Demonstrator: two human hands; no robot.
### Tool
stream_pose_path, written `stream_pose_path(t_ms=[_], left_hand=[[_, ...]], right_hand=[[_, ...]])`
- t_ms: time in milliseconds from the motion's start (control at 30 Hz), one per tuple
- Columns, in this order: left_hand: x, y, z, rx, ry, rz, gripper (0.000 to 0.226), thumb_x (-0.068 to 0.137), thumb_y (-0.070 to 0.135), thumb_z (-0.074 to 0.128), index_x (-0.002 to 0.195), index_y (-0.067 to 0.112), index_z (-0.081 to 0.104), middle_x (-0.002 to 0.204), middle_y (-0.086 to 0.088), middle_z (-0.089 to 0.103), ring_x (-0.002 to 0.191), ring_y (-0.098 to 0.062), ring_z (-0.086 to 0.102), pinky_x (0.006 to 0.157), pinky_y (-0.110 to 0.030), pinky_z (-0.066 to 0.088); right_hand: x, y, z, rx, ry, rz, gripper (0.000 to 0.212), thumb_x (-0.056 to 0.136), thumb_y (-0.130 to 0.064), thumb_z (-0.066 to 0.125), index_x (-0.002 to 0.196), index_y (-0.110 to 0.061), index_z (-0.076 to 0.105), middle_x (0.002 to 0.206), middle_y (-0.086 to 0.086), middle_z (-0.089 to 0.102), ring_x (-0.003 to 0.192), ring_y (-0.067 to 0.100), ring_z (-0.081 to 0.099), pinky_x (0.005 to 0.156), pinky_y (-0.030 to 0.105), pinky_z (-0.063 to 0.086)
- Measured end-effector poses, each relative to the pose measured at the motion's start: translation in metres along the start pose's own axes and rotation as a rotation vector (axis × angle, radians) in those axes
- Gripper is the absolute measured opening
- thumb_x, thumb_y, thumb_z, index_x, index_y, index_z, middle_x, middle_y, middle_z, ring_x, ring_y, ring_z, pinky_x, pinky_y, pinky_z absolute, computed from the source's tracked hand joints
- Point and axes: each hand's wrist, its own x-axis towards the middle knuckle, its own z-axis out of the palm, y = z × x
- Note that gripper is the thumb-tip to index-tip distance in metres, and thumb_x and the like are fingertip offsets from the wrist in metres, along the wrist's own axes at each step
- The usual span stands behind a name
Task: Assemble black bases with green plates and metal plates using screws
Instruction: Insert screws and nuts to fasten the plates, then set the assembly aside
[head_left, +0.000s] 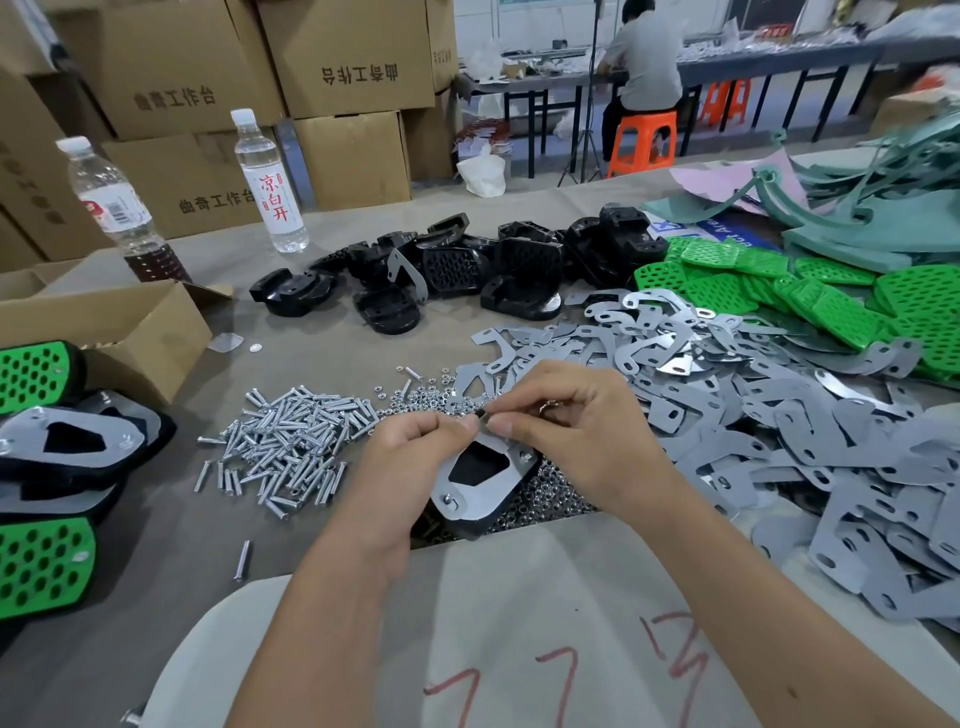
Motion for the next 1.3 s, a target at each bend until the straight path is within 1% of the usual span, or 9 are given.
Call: stream_pose_path(t_ms=[167, 300, 567, 800, 933, 1067, 1167, 1233, 1300], left_hand=[[0.0, 0.001, 0.001, -0.033, 0.002, -0.013, 0.017, 0.093, 0.017, 0.07, 0.086, 0.002, 0.073, 0.075, -0.014, 0.071, 0.058, -0.021, 0.063, 0.047, -0.022, 0.048], [0.0, 0.0, 0.002, -0.036, 0.017, -0.008, 0.016, 0.093, 0.017, 0.07, 0.092, 0.001, 0.074, 0.078, -0.012, 0.073, 0.064, -0.021, 0.064, 0.054, -0.023, 0.049], [0.0, 0.001, 0.003, -0.022, 0.018, -0.005, 0.031, 0.094, 0.018, 0.07, 0.1, -0.012, 0.068, 0.084, -0.016, 0.074, 0.074, -0.027, 0.065, 0.068, -0.035, 0.047], [0.001, 0.0, 0.004, -0.001, 0.028, -0.02, 0.029, 0.095, 0.018, 0.068, 0.097, -0.011, 0.068, 0.081, -0.018, 0.07, 0.07, -0.028, 0.062, 0.055, -0.03, 0.046], [0.001, -0.001, 0.006, 0.028, 0.052, -0.011, 0.02, 0.095, 0.016, 0.068, 0.079, 0.006, 0.071, 0.072, -0.013, 0.068, 0.062, -0.023, 0.06, 0.051, -0.027, 0.046], [0.003, -0.001, 0.006, -0.016, 0.089, -0.006, 0.026, 0.096, 0.016, 0.067, 0.095, -0.009, 0.071, 0.084, -0.019, 0.072, 0.077, -0.029, 0.064, 0.072, -0.038, 0.047], [0.004, -0.001, 0.006, -0.052, 0.128, -0.025, 0.026, 0.096, 0.015, 0.068, 0.104, -0.009, 0.072, 0.098, -0.027, 0.076, 0.083, -0.035, 0.068, 0.077, -0.044, 0.051], [0.005, -0.001, 0.005, -0.073, 0.152, -0.038, 0.028, 0.095, 0.016, 0.068, 0.106, -0.01, 0.071, 0.102, -0.029, 0.075, 0.085, -0.036, 0.07, 0.076, -0.043, 0.053], [0.006, -0.002, 0.003, -0.066, 0.158, -0.033, 0.024, 0.095, 0.016, 0.068, 0.1, -0.007, 0.072, 0.094, -0.024, 0.077, 0.081, -0.032, 0.069, 0.071, -0.037, 0.052]], right_hand=[[0.0, 0.0, 0.001, 0.003, 0.016, -0.037, 0.01, 0.079, -0.004, 0.086, 0.087, -0.009, 0.083, 0.082, -0.002, 0.072, 0.071, 0.018, 0.07, 0.067, 0.034, 0.058], [-0.001, 0.0, 0.004, -0.056, 0.048, -0.083, 0.008, 0.079, -0.007, 0.088, 0.084, -0.009, 0.082, 0.08, 0.0, 0.071, 0.072, 0.023, 0.069, 0.065, 0.041, 0.059], [0.001, 0.002, -0.005, 0.022, -0.088, -0.028, 0.013, 0.084, 0.001, 0.08, 0.093, -0.008, 0.083, 0.087, 0.001, 0.07, 0.081, 0.02, 0.067, 0.076, 0.03, 0.056], [-0.003, 0.001, 0.001, 0.01, -0.01, 0.016, 0.012, 0.077, -0.015, 0.09, 0.078, -0.022, 0.079, 0.08, 0.012, 0.071, 0.075, 0.042, 0.066, 0.071, 0.053, 0.06], [-0.003, 0.004, 0.002, -0.084, 0.004, 0.016, 0.021, 0.074, -0.022, 0.094, 0.076, -0.025, 0.074, 0.073, 0.007, 0.068, 0.064, 0.021, 0.058, 0.062, 0.039, 0.053], [-0.003, -0.002, 0.002, -0.054, -0.072, 0.021, 0.022, 0.08, -0.033, 0.083, 0.1, -0.022, 0.083, 0.088, 0.008, 0.068, 0.082, 0.032, 0.064, 0.074, 0.043, 0.052], [-0.003, -0.004, -0.003, -0.046, -0.017, 0.025, 0.027, 0.088, -0.039, 0.078, 0.08, -0.014, 0.081, 0.082, 0.014, 0.069, 0.079, 0.039, 0.063, 0.074, 0.051, 0.049], [-0.003, -0.004, -0.004, -0.031, 0.03, 0.034, 0.033, 0.094, -0.039, 0.069, 0.074, -0.014, 0.076, 0.078, 0.018, 0.067, 0.069, 0.034, 0.058, 0.067, 0.047, 0.047], [-0.005, -0.006, -0.002, -0.024, -0.004, 0.058, 0.026, 0.097, -0.04, 0.061, 0.092, -0.025, 0.08, 0.082, 0.016, 0.067, 0.066, 0.02, 0.055, 0.066, 0.039, 0.046]])
